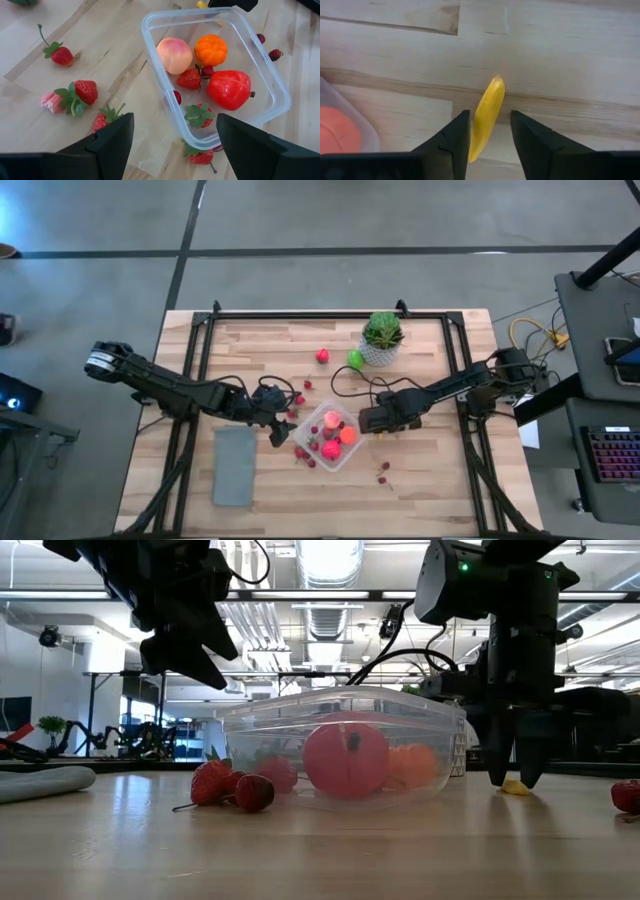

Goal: Pick and placing Produce into tupperware
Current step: Put the yellow squash into the transparent bin

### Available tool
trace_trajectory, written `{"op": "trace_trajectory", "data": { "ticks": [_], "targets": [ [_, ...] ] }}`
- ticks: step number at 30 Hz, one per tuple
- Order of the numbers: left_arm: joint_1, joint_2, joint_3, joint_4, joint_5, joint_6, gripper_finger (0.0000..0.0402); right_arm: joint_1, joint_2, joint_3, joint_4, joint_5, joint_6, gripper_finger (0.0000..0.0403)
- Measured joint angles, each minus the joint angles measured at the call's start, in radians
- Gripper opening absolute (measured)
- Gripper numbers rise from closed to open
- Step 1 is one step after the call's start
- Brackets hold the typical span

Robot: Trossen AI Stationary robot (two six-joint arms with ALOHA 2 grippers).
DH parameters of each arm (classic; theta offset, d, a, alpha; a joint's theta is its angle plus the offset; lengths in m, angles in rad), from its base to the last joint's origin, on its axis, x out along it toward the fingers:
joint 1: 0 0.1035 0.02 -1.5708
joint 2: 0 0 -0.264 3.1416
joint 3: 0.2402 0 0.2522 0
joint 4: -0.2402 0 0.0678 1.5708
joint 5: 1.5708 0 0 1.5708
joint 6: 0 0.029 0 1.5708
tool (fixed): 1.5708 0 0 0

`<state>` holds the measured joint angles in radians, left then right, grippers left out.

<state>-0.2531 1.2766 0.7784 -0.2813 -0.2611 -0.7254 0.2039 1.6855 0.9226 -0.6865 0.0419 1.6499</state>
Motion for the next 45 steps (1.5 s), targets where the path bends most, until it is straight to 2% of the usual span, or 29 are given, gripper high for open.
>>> {"op": "trace_trajectory", "data": {
  "ticks": [12, 24, 31, 36, 39, 45],
  "targets": [
    [0.0, 0.0, 0.0, -0.014, 0.0, 0.004, 0.027, 0.0, 0.0, 0.0, 0.021, 0.0, -0.001, 0.0066],
    [0.0, 0.0, 0.0, -0.016, 0.0, 0.008, 0.027, 0.001, -0.008, 0.0, 0.02, 0.041, -0.014, 0.0059],
    [0.0, 0.0, 0.0, -0.016, 0.0, 0.008, 0.027, 0.014, -0.072, 0.012, 0.009, 0.032, -0.043, 0.0059],
    [0.0, 0.0, 0.0, -0.016, 0.0, 0.008, 0.027, 0.025, -0.167, 0.072, 0.011, 0.083, -0.107, 0.0059],
    [0.0, 0.0, 0.0, -0.016, 0.0, 0.008, 0.027, 0.018, -0.199, 0.122, 0.018, 0.09, -0.198, 0.0059],
    [0.0, 0.0, 0.0, -0.016, 0.0, 0.008, 0.027, -0.001, -0.158, 0.252, 0.042, 0.082, -0.413, 0.0059]
  ]
}}
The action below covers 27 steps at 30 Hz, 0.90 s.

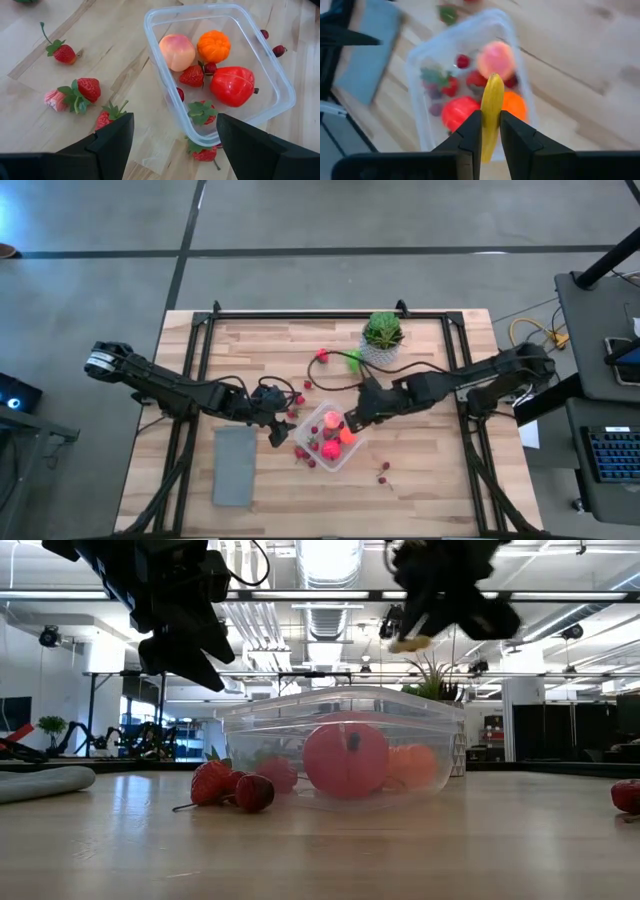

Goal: Pick and placing Produce into tupperware
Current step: Put the yellow squash into the transparent bin, then put the red strawberry into the transparent bin

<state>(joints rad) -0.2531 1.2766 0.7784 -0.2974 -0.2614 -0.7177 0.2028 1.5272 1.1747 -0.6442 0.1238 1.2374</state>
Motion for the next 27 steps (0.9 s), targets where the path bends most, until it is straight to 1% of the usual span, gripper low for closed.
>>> {"op": "trace_trajectory", "data": {
  "ticks": [4, 7, 11, 15, 18, 21, 24, 27],
  "targets": [
    [0.0, 0.0, 0.0, -0.003, 0.0, -0.002, 0.027, -0.008, 0.079, 0.07, -0.002, 0.0, -0.108, 0.0059],
    [0.002, 0.0, 0.0, -0.006, 0.0, -0.001, 0.027, -0.007, 0.14, 0.118, -0.003, -0.034, -0.156, 0.007],
    [0.003, 0.0, 0.0, -0.007, 0.0, -0.008, 0.027, -0.007, 0.21, 0.177, -0.002, -0.054, -0.194, 0.0106],
    [0.003, 0.0, 0.0, -0.009, 0.001, -0.011, 0.027, -0.007, 0.239, 0.209, -0.005, -0.041, -0.198, 0.0148],
    [0.002, 0.0, 0.0, -0.014, 0.018, -0.023, 0.027, -0.006, 0.22, 0.213, -0.032, 0.006, -0.189, 0.0175],
    [0.002, 0.0, 0.0, -0.046, 0.019, -0.018, 0.027, -0.002, 0.166, 0.213, -0.108, 0.085, -0.175, 0.0193],
    [0.002, 0.01, 0.0, -0.087, 0.018, 0.049, 0.027, 0.005, 0.104, 0.213, -0.216, 0.169, -0.164, 0.0205],
    [0.003, 0.035, 0.0, -0.126, 0.011, 0.131, 0.027, 0.009, 0.051, 0.211, -0.319, 0.229, -0.16, 0.0213]
  ]
}}
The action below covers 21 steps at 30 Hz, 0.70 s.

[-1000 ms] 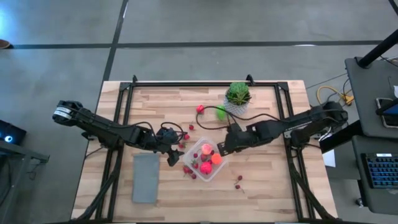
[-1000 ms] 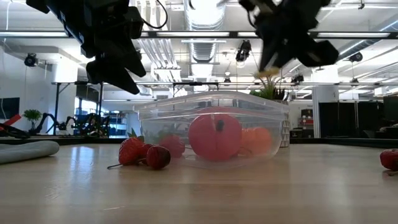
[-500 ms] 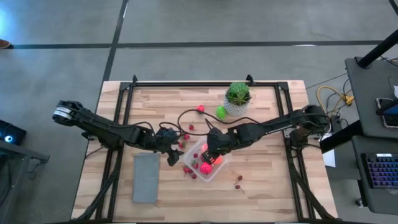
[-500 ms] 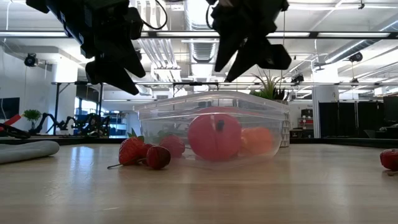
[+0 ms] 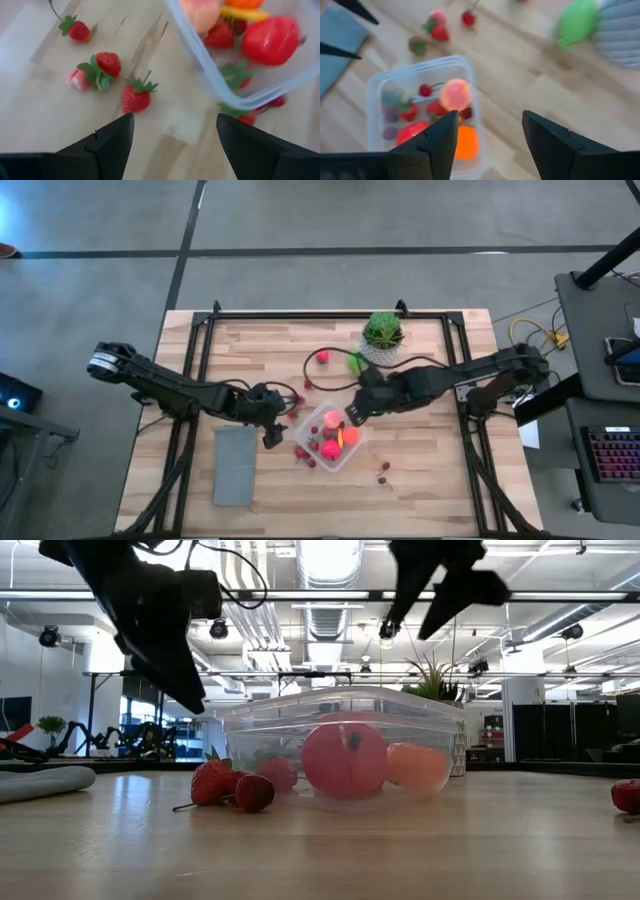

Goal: Pick and placing Produce into tupperware
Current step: Put the red strawberry into the transparent bin

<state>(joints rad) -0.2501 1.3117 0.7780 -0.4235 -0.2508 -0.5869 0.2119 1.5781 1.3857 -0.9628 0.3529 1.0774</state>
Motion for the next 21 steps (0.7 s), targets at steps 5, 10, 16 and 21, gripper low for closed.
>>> {"op": "trace_trajectory", "data": {
  "ticks": [5, 10, 16, 21],
  "targets": [
    [0.004, 0.066, 0.0, 0.02, -0.036, 0.184, 0.027, 0.008, -0.069, -0.005, -0.127, 0.085, 0.045, 0.0224],
    [0.021, 0.14, 0.0, 0.064, -0.046, 0.292, 0.027, 0.008, -0.094, -0.008, -0.184, 0.123, 0.075, 0.0232],
    [0.057, 0.214, 0.0, 0.091, -0.043, 0.306, 0.027, 0.008, -0.089, -0.013, -0.192, 0.122, 0.075, 0.0232],
    [0.086, 0.23, 0.0, 0.131, -0.012, 0.307, 0.027, 0.008, -0.089, -0.021, -0.194, 0.122, 0.093, 0.0231]
  ]
}}
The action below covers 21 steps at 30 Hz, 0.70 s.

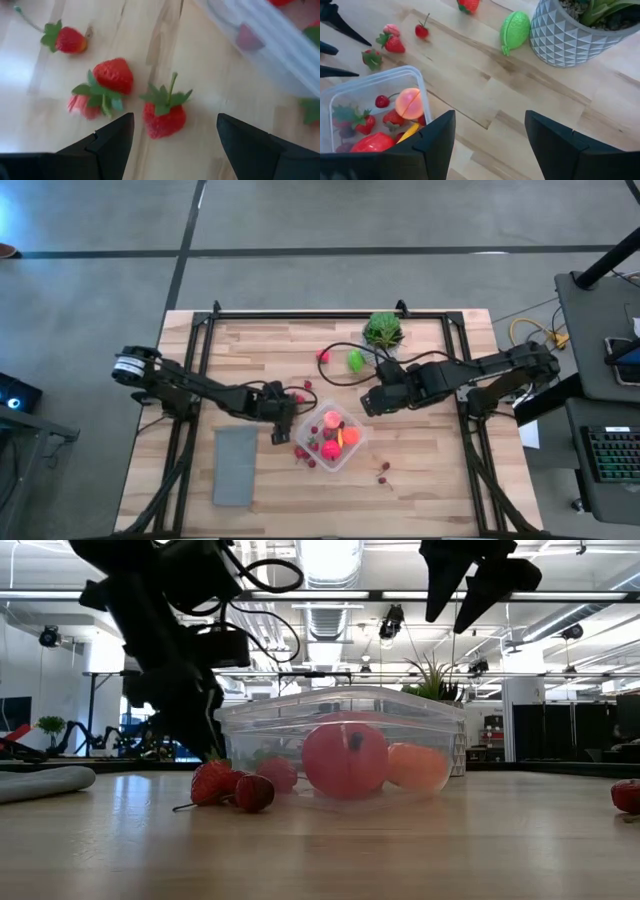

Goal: Pick and placing Produce into tupperware
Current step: Put the red strawberry into the transparent bin

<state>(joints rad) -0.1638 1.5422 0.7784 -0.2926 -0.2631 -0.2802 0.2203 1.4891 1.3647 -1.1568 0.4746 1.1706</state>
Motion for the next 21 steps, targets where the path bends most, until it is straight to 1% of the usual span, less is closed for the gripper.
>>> {"op": "trace_trajectory", "data": {
  "ticks": [5, 7, 15, 21],
  "targets": [
    [0.028, 0.001, 0.0, 0.023, 0.058, 0.0, 0.0267, 0.0, 0.0, -0.003, 0.0, -0.001, 0.0, 0.0228],
    [0.037, 0.0, 0.0, 0.031, 0.073, 0.001, 0.0258, 0.0, 0.0, -0.006, 0.001, -0.001, 0.0, 0.0229],
    [0.051, 0.0, 0.0, 0.031, 0.092, 0.021, 0.02, 0.0, 0.0, -0.019, 0.0, -0.002, 0.0, 0.0229],
    [0.059, 0.0, 0.0, 0.031, 0.098, 0.059, 0.0191, 0.0, 0.0, -0.031, -0.001, -0.002, 0.0, 0.023]
  ]
}}
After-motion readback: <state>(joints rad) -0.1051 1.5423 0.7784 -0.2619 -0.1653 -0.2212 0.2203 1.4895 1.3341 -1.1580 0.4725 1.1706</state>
